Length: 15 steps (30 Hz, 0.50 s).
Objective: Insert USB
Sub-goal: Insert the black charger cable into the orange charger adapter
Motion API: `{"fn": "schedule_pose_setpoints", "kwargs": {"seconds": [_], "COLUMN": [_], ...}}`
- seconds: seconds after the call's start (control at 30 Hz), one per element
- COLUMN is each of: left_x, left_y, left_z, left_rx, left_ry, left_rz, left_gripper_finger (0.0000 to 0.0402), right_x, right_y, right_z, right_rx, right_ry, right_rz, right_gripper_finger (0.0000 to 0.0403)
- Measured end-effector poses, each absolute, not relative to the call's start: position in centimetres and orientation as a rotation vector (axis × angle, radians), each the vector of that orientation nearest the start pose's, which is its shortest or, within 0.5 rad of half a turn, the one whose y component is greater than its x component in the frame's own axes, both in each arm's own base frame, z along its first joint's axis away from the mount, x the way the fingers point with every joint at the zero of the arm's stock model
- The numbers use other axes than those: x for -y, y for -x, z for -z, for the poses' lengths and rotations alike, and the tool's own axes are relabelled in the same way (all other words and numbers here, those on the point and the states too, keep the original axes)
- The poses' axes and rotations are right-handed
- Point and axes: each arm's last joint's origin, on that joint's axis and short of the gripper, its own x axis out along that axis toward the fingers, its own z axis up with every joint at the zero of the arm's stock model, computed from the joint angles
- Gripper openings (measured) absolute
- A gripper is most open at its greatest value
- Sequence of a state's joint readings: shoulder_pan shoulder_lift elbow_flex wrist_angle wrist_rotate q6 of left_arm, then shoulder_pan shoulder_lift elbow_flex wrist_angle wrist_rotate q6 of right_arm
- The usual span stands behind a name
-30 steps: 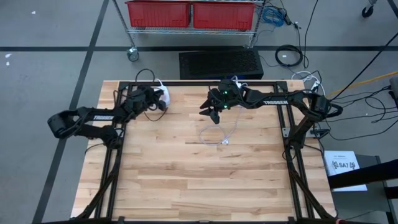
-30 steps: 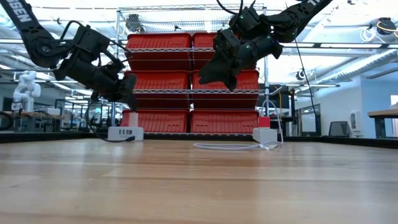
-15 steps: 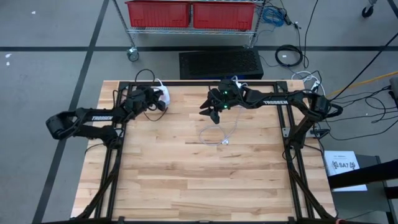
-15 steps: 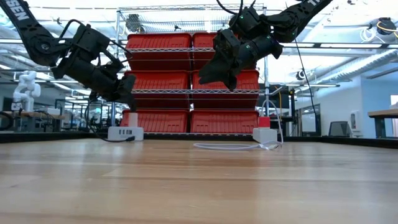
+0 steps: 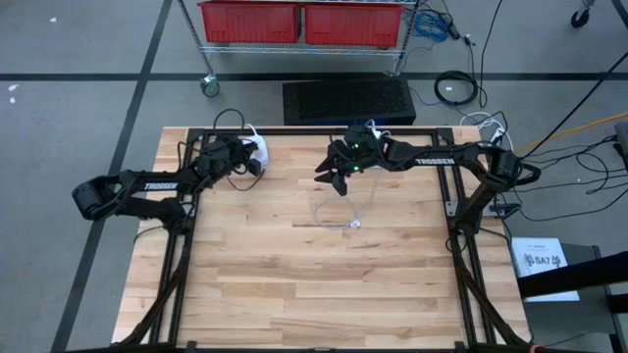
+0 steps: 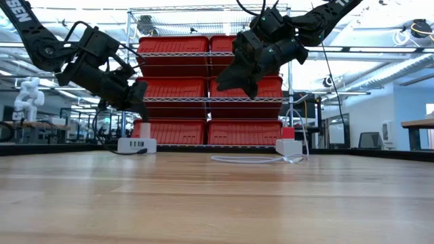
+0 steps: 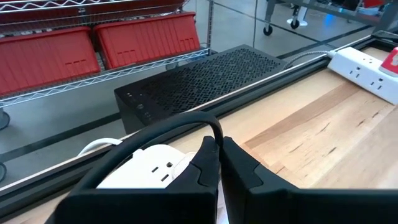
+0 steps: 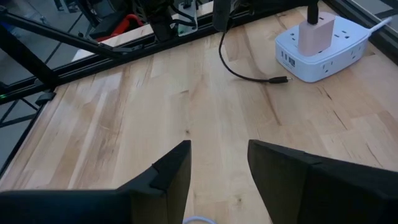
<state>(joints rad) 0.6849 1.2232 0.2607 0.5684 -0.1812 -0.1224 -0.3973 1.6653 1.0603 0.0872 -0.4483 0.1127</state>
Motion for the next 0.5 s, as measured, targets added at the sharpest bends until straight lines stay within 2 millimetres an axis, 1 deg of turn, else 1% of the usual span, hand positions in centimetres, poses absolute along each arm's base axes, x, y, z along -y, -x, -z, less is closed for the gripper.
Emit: {"fn": "schedule_pose_setpoints", "kwargs": {"seconds": [0.13,0.3,0.5], "left_x": [-13.61,-13.59,-13.56], "left_y": [-15.82,-15.83,-15.84], "left_z": [-14.83,-14.8,-14.75], "left_rx": [-0.344,-0.346,-0.348], "left_ry": [0.217,0.219,0.232], "left_rz": [-0.872,-0.865,-0.858], "left_gripper_finger": [0.0005,0.0026,0.0032], "right_x": [12.8,12.79,12.75], "right_y": [-33.89,-33.89,-33.89], "right_z": [-22.99,-22.99,-23.0], "right_rx": [-0.475,-0.475,-0.475], "right_ry": [-0.324,-0.324,-0.33], "right_rz": [-0.031,-0.032,-0.047], "right_gripper_finger": [0.015,0.015,0.015]}}
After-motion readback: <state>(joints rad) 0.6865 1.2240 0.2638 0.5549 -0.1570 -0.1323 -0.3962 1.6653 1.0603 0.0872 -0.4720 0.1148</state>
